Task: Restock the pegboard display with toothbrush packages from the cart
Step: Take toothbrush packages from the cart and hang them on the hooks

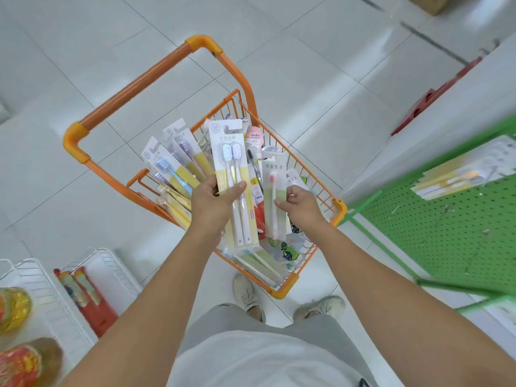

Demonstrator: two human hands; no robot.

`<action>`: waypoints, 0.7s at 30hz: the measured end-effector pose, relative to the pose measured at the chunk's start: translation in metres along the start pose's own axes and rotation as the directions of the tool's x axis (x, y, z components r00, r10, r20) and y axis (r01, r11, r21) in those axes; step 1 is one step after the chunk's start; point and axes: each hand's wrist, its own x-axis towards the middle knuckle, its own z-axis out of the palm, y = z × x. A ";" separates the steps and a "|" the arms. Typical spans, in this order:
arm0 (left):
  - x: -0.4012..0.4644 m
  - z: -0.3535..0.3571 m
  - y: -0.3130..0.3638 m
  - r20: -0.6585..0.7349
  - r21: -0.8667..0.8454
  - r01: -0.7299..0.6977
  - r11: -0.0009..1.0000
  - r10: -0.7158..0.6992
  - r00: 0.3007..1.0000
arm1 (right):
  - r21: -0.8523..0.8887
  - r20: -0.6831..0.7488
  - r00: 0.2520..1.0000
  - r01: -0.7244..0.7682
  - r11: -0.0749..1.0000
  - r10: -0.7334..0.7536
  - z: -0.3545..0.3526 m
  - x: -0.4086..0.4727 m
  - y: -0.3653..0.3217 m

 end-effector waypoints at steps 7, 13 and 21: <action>-0.012 0.097 0.007 0.312 0.098 0.070 0.993 -0.098 0.945 | 0.584 -0.135 0.990 0.051 0.810 0.035 -0.120 -0.071 -0.011; -0.056 0.221 -0.001 0.566 0.301 -0.046 0.952 -0.140 0.813 | 0.726 -0.258 0.957 0.103 0.680 0.131 -0.226 -0.122 0.022; -0.139 0.332 -0.044 0.551 0.371 -0.091 0.924 -0.141 0.822 | 0.656 -0.286 0.947 0.081 0.751 0.147 -0.306 -0.165 0.098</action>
